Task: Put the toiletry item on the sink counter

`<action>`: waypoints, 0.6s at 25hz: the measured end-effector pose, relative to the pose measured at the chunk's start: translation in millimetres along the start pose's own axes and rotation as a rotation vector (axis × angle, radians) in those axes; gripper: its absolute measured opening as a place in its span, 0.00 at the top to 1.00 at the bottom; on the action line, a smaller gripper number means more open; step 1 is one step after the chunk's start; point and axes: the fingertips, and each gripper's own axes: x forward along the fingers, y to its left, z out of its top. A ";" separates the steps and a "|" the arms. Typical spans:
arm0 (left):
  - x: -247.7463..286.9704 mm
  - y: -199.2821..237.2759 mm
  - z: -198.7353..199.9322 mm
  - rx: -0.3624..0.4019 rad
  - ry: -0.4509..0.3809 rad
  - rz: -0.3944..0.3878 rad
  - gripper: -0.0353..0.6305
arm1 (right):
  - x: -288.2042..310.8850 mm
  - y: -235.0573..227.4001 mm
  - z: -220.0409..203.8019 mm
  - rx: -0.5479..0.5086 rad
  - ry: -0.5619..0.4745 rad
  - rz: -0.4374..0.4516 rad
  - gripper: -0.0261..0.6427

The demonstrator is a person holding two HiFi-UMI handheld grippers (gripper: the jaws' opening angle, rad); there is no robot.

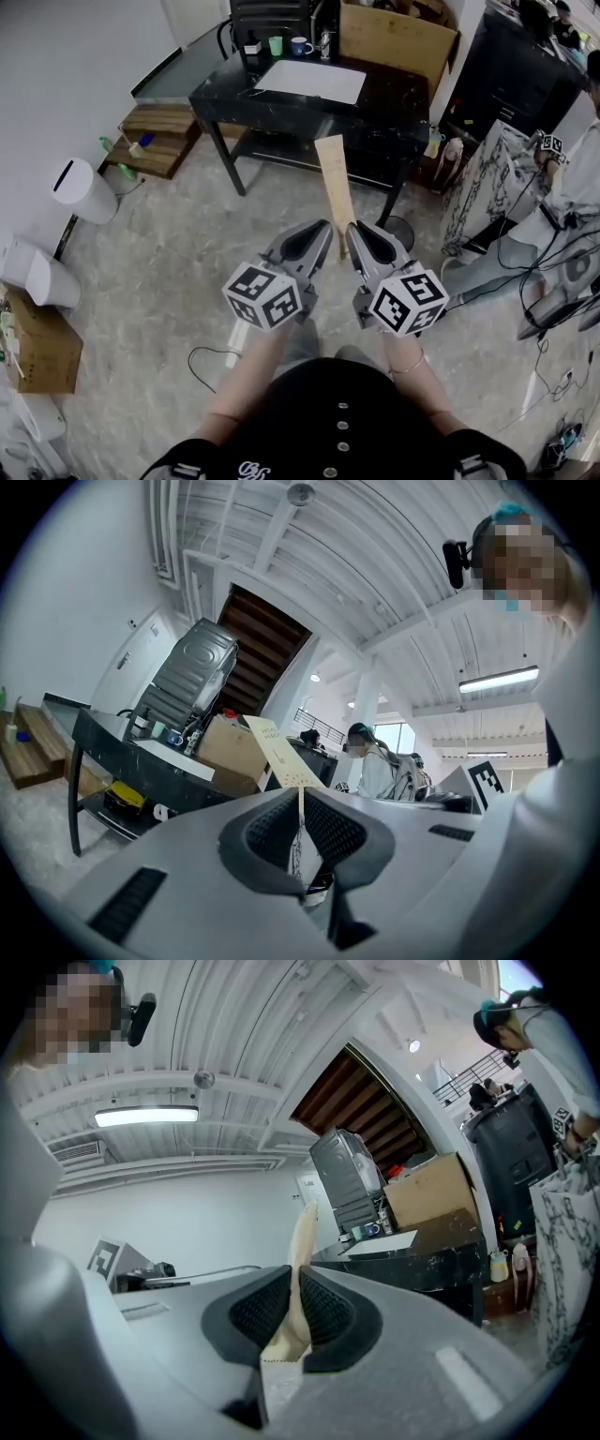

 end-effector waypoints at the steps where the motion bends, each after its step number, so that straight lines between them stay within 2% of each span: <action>1: 3.5 1.4 -0.4 -0.002 -0.002 0.001 0.91 | 1.5 -2.6 -0.1 -0.004 0.002 -0.001 0.92; 9: 32.2 39.4 3.6 -0.023 -0.004 0.003 0.91 | 36.6 -24.3 -2.8 0.007 0.008 -0.010 0.92; 15: 71.7 78.2 12.4 -0.036 0.026 -0.044 0.91 | 83.1 -60.3 15.2 0.006 -0.020 -0.055 0.92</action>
